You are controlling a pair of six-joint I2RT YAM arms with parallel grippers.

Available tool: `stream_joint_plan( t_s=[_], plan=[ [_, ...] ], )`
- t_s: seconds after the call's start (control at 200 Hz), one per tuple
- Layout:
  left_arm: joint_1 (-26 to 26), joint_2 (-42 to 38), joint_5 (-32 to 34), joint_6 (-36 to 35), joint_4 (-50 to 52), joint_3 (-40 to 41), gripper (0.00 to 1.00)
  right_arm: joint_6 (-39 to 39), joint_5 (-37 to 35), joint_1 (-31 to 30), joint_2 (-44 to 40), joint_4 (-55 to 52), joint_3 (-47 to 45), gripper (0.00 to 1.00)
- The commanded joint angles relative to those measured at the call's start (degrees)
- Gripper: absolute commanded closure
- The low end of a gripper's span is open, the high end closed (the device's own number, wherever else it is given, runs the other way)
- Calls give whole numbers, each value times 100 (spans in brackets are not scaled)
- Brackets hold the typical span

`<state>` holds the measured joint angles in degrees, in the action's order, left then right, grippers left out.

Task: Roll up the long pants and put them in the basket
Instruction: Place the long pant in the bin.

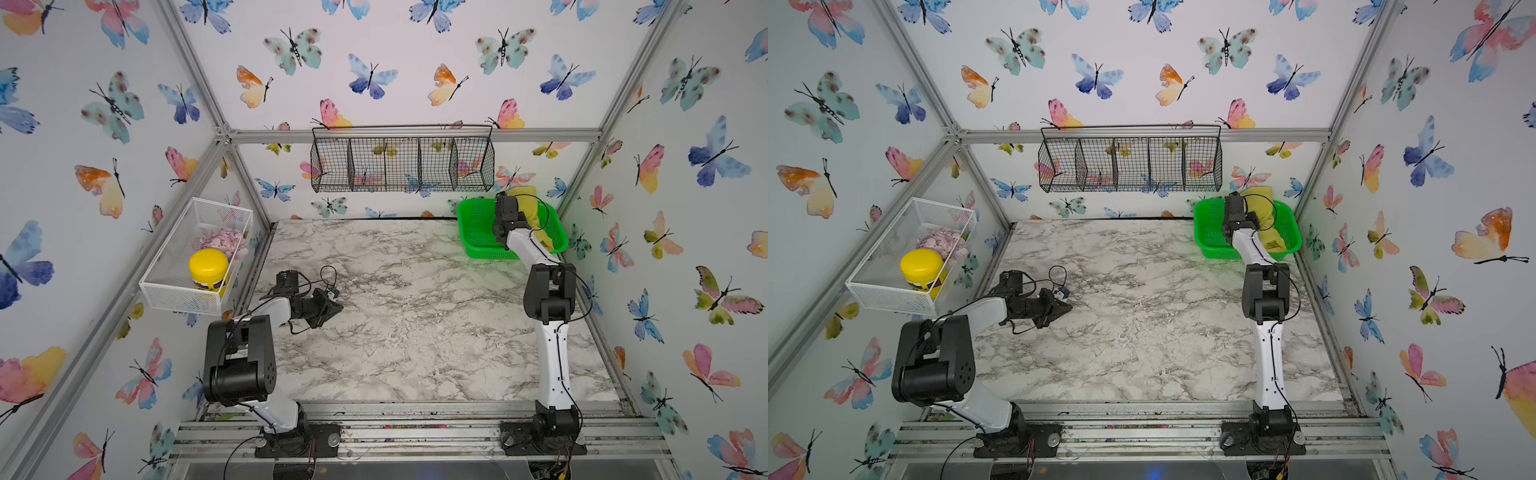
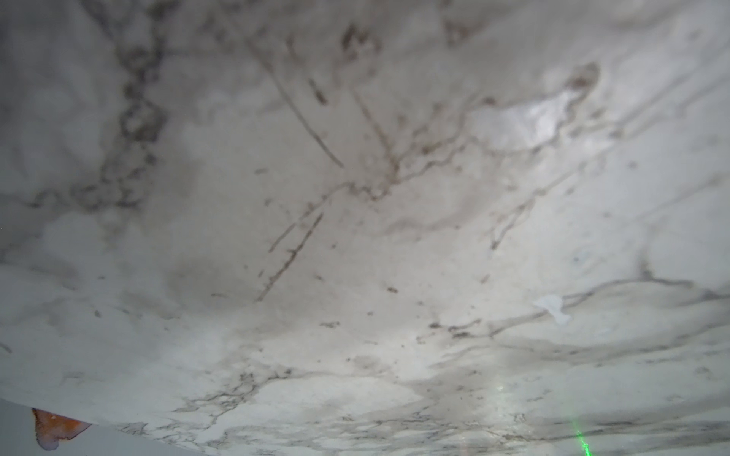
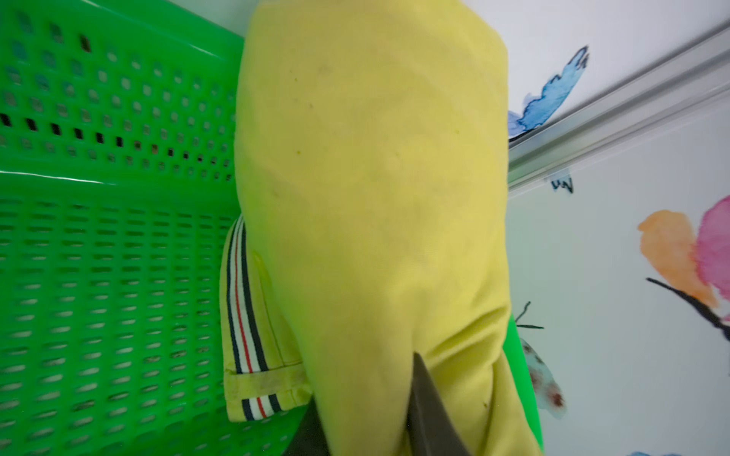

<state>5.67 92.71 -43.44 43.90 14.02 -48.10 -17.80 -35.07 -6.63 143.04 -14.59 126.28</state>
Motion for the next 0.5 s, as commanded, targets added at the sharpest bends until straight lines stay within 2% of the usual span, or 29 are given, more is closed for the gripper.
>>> stream_joint_plan(
  t_s=[0.0,0.1,0.42,0.496],
  plan=[
    [40,-6,147,-9,136,61,90,845,1539,32,358,-106,-23,96],
    [41,-42,190,-18,174,77,90,1228,2282,167,664,-508,422,96],
    [40,-207,354,-97,348,190,90,1953,3190,222,1178,-560,646,96],
    [41,-240,363,-109,364,221,90,1934,3173,202,1191,-539,645,96]
  ],
)
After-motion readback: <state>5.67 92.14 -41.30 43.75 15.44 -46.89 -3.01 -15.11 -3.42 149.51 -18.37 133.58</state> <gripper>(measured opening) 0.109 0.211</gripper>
